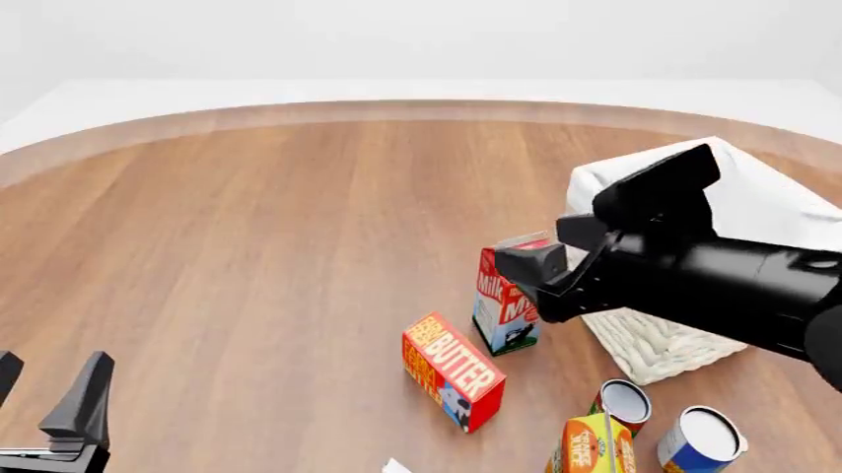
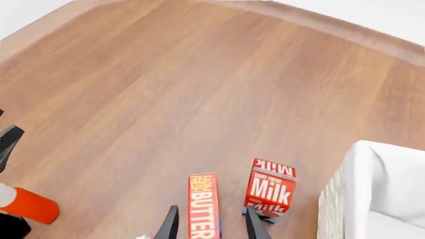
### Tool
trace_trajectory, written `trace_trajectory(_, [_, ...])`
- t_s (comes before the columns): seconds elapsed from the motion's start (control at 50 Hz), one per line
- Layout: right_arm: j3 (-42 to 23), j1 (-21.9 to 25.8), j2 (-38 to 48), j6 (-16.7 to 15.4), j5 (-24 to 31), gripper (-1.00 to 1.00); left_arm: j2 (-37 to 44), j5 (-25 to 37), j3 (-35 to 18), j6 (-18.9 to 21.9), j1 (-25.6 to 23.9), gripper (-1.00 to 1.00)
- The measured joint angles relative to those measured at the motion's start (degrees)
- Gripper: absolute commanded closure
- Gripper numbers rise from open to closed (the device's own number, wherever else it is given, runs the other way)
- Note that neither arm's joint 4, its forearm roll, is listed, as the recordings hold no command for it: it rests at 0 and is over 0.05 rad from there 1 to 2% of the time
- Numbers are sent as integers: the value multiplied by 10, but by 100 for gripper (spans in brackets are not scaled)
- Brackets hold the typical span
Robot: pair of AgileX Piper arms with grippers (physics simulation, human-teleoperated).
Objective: Pick up the cream cheese box and the butter, and put them in the basket.
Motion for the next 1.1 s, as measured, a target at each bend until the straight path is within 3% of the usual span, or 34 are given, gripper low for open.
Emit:
trace_trajectory(0.54, [-21, 2, 128, 16, 15, -100, 0, 0, 0, 0, 0, -100])
trace_trajectory(1.1, [7, 23, 216, 64, -29, -100, 0, 0, 0, 0, 0, -100])
